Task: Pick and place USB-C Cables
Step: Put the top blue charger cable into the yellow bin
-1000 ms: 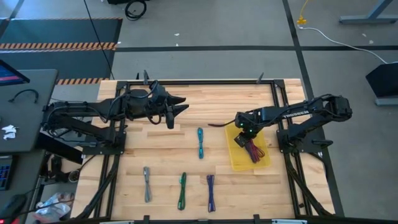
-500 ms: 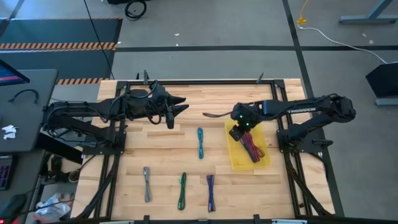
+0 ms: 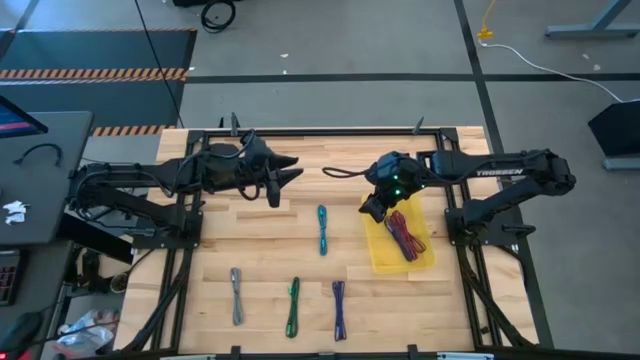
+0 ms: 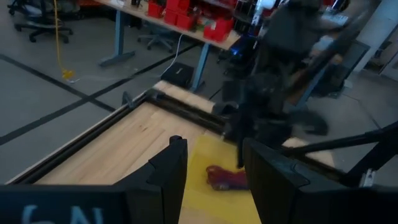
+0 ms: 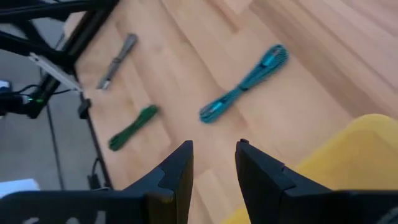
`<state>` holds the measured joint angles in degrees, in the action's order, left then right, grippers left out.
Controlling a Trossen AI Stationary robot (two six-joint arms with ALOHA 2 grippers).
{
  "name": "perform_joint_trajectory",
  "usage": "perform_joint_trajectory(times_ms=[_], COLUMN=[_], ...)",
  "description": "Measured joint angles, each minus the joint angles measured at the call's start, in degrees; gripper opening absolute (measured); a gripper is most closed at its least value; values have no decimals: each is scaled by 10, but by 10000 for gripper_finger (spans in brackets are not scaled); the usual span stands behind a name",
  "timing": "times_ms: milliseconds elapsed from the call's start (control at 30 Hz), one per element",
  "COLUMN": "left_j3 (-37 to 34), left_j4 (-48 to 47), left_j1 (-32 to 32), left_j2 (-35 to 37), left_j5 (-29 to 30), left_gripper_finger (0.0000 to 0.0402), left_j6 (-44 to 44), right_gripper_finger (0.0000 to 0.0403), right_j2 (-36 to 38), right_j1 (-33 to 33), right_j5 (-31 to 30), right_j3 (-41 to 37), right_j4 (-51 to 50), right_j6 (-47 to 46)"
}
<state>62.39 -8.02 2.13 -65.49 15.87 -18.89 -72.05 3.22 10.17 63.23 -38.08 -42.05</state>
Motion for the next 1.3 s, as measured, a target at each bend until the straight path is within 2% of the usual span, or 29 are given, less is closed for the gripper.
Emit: perform_joint_trajectory(times_ms=[67, 233, 533, 700, 833, 933, 1067, 1300], left_j3=[0, -1, 0, 0, 0, 0, 0, 0], left_j4=[-43, -215, -388, -503, -504, -468, -437, -422], left_j1=[0, 0, 18, 63, 98, 127, 170, 237], left_j2=[-1, -28, -98, -145, -174, -193, -219, -267], left_j5=[26, 106, 230, 229, 229, 225, 180, 104], left_gripper_finger=[162, 162, 157, 139, 145, 164, 201, 254], left_j6=[-22, -142, -278, -318, -307, -287, -271, -321], right_gripper_finger=[125, 125, 126, 125, 125, 125, 125, 125], right_j2=[0, 0, 0, 0, 0, 0, 0, 0], right_j1=[-7, -12, -12, -12, -12, -10, -5, 13], right_j5=[0, 14, 55, 76, 97, 119, 141, 154], right_j3=[3, 4, 5, 5, 5, 5, 5, 5], right_j4=[12, 90, 174, 213, 244, 266, 296, 338], right_j6=[-4, -3, 15, 33, 49, 59, 76, 112])
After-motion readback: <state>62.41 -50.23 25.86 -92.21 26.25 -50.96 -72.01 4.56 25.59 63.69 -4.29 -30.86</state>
